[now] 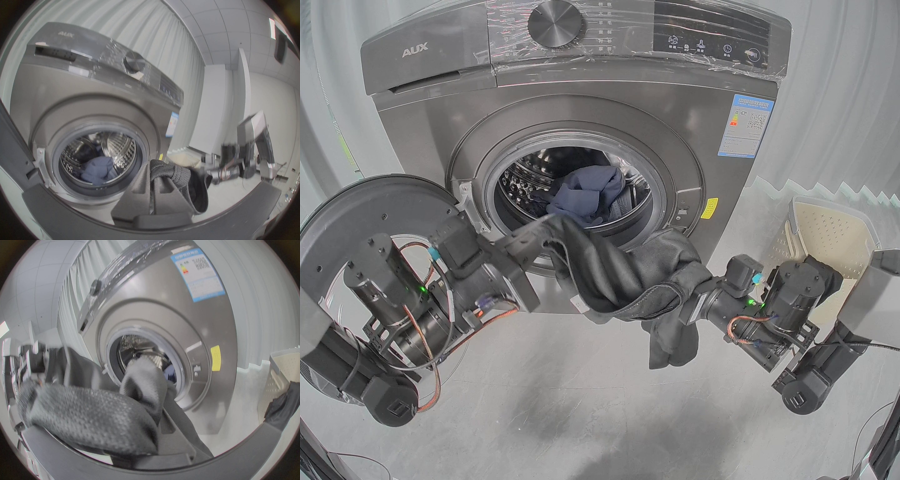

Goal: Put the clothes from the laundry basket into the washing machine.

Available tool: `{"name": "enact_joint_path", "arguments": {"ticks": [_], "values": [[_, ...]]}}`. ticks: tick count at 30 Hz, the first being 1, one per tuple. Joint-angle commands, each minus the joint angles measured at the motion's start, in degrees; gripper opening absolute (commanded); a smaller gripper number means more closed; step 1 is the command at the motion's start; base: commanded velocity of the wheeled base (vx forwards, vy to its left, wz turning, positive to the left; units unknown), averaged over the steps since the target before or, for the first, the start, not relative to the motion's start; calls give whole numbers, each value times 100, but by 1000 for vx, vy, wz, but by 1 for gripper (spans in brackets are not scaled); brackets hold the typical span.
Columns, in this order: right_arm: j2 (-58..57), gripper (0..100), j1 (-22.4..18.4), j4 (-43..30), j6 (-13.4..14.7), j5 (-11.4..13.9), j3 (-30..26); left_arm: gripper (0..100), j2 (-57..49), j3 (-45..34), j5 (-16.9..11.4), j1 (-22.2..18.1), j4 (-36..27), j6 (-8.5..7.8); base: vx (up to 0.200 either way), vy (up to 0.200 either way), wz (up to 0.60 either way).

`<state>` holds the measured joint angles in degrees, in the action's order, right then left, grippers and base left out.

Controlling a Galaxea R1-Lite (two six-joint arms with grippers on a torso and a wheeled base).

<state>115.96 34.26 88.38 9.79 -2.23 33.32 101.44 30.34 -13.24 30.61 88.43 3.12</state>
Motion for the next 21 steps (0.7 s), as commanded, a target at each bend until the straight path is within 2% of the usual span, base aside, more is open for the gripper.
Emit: {"name": "enact_joint_path", "arguments": {"ticks": [1,4,7,12,15,16,21], "values": [[-504,0,72,12,32,-41,193,0,403,-433,-188,-11,16,-295,0,0,0],[-653,0,204,12,49,-58,281,0,403,-538,-372,15,16,-374,0,0,0],[-680,0,275,12,129,-216,307,0,438,-652,-364,33,16,-409,0,0,0],[-653,0,283,12,146,-234,316,0,509,-758,-372,-64,8,-576,0,0,0],[-636,0,283,12,146,-234,307,0,570,-749,-372,-90,16,-585,0,0,0],[-636,0,283,12,146,-234,307,100,588,-749,-372,-90,16,-585,0,0,0],[-618,0,204,12,120,-234,527,100,676,-767,-381,-99,16,-514,0,0,0]]}}
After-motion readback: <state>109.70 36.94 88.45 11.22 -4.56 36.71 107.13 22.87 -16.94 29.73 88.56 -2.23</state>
